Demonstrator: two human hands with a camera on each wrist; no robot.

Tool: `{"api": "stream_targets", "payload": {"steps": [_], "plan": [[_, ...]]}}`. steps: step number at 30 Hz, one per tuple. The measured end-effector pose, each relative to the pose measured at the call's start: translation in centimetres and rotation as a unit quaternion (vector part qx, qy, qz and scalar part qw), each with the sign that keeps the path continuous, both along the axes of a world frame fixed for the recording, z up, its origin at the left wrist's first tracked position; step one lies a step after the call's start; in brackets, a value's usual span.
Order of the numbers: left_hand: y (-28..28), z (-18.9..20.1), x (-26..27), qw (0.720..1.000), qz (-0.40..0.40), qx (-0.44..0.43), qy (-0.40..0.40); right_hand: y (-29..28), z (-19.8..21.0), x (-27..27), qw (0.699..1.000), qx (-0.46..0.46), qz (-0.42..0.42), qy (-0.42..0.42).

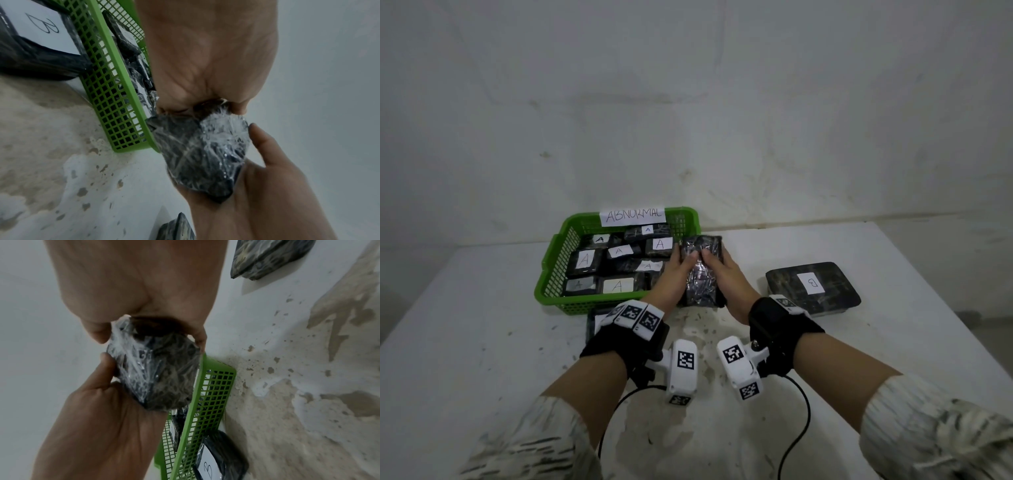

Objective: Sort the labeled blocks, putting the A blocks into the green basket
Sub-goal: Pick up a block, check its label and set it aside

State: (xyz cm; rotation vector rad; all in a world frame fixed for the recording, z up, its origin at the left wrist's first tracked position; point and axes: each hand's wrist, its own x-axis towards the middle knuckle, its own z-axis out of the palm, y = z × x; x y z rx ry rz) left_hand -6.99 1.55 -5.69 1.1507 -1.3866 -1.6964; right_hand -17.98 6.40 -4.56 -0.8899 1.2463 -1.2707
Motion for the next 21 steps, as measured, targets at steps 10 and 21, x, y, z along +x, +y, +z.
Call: {"api": "stream_targets", "payload": {"steps": [10,21], "plan": [[0.0,-0.7,0.4,0.999,-0.042,-0.003,-0.029,0.0,-1.5,0.0,0.999,-0.005,-0.035,-0.017],[1.3,1.5,0.7,1.0,-0.014,0.012,0.006,0.4,-0.7,-0.3,0.999,-0.028,0.044,0.007]]}}
